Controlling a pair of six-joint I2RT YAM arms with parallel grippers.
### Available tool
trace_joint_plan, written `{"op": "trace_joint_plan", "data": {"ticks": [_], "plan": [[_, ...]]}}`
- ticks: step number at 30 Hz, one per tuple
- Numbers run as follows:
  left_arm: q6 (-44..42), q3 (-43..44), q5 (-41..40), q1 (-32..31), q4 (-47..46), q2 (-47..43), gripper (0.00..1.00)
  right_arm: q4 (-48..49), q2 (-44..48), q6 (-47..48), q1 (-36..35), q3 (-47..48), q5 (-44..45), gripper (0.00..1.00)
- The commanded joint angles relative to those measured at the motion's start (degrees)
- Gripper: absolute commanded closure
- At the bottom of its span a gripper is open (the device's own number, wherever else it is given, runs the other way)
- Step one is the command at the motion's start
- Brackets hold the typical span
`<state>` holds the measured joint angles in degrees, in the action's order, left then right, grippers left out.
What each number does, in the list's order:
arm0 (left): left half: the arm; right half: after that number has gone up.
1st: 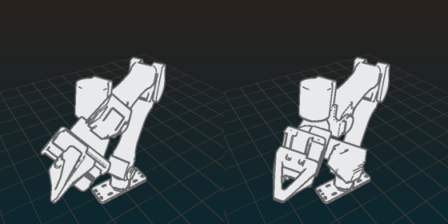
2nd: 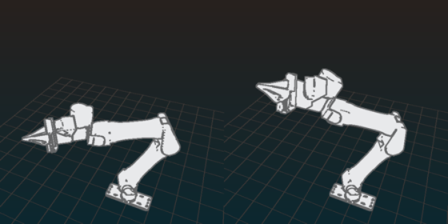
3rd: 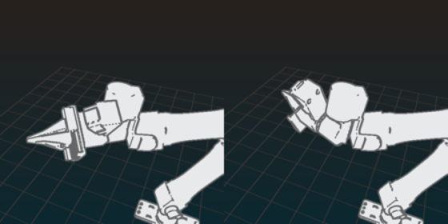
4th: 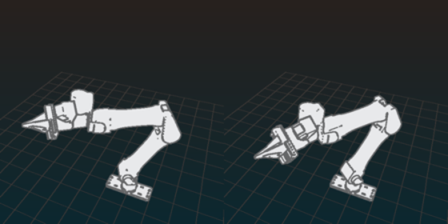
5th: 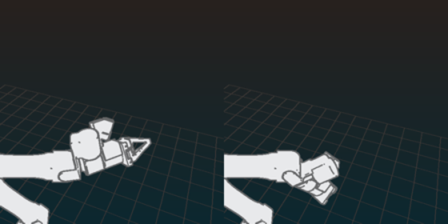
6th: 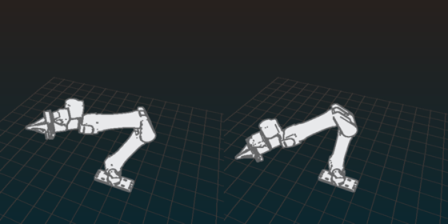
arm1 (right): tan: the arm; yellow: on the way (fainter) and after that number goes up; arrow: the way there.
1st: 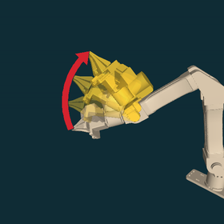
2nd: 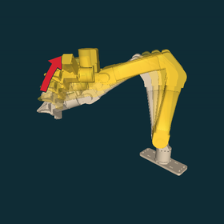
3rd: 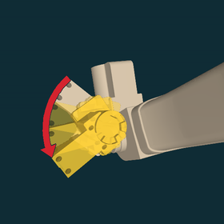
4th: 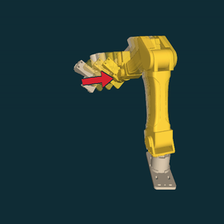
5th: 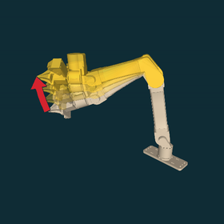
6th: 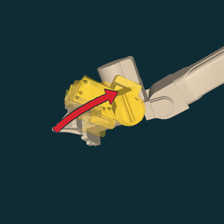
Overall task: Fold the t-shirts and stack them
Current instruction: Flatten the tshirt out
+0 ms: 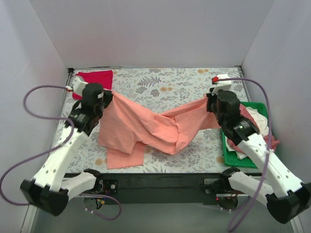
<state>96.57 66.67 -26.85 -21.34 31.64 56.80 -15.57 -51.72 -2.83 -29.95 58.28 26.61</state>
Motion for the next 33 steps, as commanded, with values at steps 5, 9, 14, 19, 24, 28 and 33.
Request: {"op": "trace_joint_plan", "data": {"ticks": [5,9,14,19,24,28,33], "plan": [[-2.17,-6.38,9.87,8.85,-5.17,18.16,1.00,9.14,-14.51,-3.86,10.85,-6.78,-8.12,0.99],[-4.90,-2.88,11.03,10.09,-9.39,27.04,1.00,10.39,-25.07,-3.32,16.23,-1.88,-13.16,0.99],[-8.32,6.35,9.98,11.85,-9.58,38.37,1.00,10.21,-39.03,-2.88,19.58,6.66,-15.01,0.99],[-10.26,14.35,11.12,13.17,-7.91,49.79,1.00,9.51,-47.22,-2.36,20.46,13.95,-14.22,0.99],[-10.97,23.14,13.05,13.52,-2.48,56.75,0.93,4.69,-52.24,-2.18,21.17,19.84,-12.11,0.78],[-11.32,25.08,14.90,13.52,0.00,56.33,0.55,1.25,-52.17,-1.65,21.25,21.96,-12.46,0.49],[-11.06,20.88,17.36,13.52,1.49,46.50,0.05,-0.42,-45.85,-3.05,21.17,20.13,-17.64,0.02]]}}
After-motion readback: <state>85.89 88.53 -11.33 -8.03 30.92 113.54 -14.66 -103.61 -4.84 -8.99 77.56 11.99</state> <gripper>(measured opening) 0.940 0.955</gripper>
